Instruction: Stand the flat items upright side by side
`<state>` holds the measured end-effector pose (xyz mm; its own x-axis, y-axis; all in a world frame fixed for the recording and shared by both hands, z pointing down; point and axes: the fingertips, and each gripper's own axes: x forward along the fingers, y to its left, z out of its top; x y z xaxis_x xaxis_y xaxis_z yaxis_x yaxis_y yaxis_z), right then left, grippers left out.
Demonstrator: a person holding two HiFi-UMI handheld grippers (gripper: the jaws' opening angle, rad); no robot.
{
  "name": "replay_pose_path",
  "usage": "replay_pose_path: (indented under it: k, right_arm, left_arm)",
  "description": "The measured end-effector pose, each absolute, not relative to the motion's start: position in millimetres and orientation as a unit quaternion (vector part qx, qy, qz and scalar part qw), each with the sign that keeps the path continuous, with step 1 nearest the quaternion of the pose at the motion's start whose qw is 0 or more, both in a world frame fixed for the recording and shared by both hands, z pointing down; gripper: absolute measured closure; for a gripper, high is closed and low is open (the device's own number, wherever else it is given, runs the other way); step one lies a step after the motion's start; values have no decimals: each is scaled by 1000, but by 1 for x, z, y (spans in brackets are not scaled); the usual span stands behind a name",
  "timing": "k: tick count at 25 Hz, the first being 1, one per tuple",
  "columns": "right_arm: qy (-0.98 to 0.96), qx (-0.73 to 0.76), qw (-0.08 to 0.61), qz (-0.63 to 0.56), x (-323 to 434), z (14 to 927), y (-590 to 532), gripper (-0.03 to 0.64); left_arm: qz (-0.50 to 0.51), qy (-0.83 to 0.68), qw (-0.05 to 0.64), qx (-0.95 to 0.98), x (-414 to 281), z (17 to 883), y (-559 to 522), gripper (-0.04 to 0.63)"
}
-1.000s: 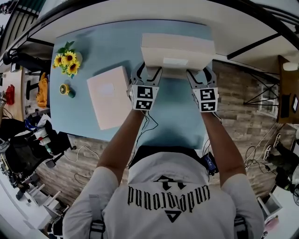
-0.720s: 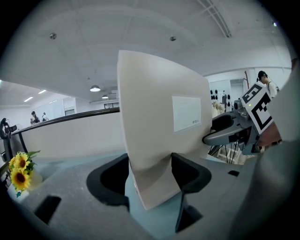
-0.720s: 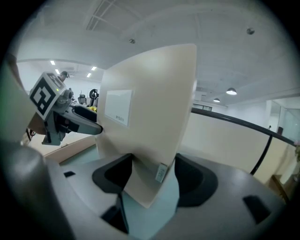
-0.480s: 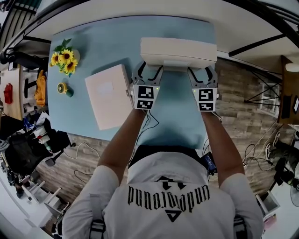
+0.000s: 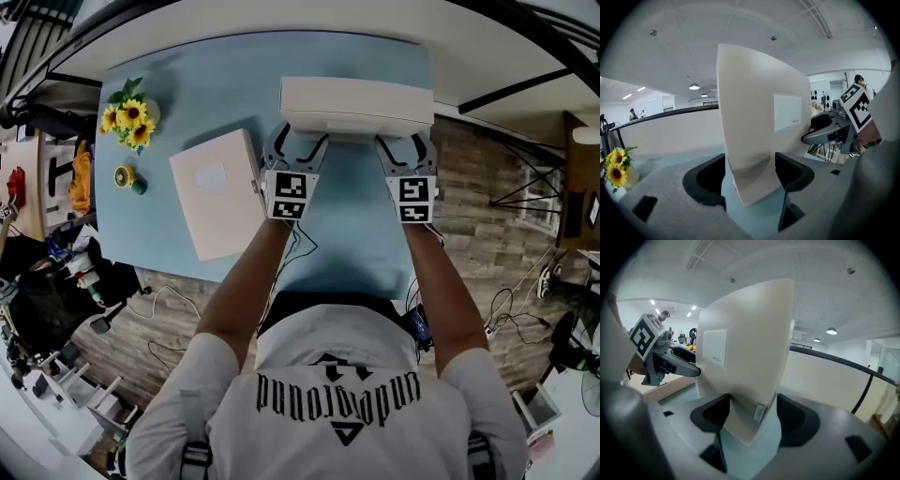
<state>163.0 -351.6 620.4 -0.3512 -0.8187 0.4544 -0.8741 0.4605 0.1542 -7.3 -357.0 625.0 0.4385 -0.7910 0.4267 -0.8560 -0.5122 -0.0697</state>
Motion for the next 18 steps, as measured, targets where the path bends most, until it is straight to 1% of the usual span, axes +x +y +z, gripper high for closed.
replay_pose_path:
  k: [5,18]
  right_arm:
    - [-821,515,238,68,167,622,-350,275]
    - [-819,523,225,74,184,609,-328,265]
  left_arm:
    - [205,-489,90,843,-11,629,-355,247]
    - [205,-495,86,840,-11,612,-330,239]
